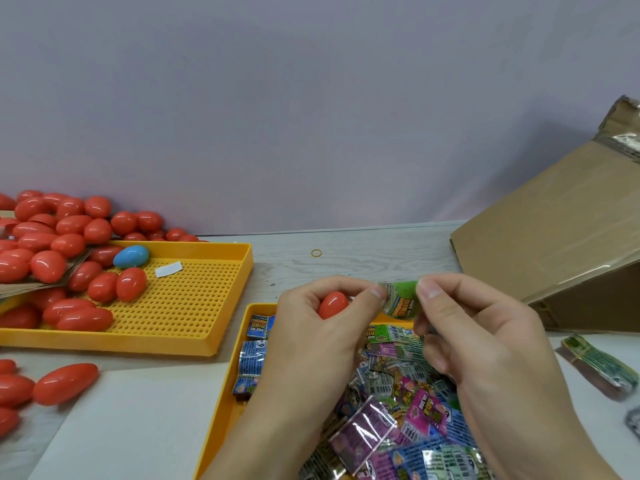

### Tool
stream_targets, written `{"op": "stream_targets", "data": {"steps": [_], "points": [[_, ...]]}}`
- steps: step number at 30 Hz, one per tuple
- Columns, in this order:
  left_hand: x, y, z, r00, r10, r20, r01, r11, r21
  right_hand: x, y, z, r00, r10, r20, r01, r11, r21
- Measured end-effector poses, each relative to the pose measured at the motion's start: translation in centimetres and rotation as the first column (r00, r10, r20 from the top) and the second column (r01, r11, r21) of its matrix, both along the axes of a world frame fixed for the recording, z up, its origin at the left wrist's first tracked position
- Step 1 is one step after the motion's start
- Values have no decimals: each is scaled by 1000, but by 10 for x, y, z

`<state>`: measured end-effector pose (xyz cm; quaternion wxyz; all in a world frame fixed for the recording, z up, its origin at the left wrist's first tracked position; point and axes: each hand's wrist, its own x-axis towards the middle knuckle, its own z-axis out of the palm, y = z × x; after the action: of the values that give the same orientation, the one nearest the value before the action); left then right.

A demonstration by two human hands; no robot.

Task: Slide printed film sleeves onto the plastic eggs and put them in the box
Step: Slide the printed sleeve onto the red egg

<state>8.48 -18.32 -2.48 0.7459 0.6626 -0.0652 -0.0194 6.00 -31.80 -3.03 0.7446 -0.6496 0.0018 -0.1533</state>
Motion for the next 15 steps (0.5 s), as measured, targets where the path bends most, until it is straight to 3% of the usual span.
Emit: {"op": "stream_targets", "data": {"steps": [11,15], "points": [[1,-2,-2,1000,-2,-2,2,999,48,-2,1,5,999,43,10,-43,999,10],[2,-3,-4,999,-45,-4,45,998,46,-3,1,6,1000,-16,22,16,999,-36]]}}
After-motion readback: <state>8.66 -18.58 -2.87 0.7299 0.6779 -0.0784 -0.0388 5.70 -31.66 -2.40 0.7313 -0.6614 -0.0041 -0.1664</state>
